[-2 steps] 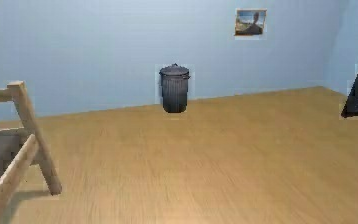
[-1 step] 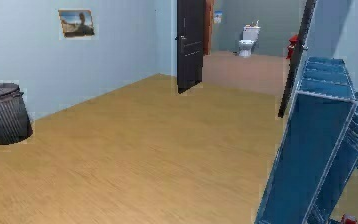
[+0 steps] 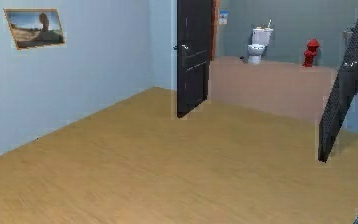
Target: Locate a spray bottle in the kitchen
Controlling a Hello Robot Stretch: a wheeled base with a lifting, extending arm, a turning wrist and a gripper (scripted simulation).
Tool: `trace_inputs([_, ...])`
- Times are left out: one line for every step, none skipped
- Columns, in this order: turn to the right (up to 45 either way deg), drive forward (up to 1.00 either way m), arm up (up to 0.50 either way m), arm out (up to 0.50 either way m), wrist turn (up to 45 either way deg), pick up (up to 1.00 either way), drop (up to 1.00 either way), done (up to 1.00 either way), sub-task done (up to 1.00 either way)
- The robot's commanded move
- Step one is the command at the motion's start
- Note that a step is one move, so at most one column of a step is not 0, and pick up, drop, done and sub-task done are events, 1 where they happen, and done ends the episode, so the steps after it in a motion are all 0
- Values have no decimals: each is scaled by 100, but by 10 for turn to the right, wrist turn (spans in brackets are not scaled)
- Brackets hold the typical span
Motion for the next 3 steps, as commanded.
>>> trace_inputs([150, 0, 0, 0, 0, 0, 0, 0, 0])
trace_inputs([0, 10, 0, 0, 0, 0, 0, 0, 0])
trace_inputs([0, 100, 0, 0, 0, 0, 0, 0, 0])
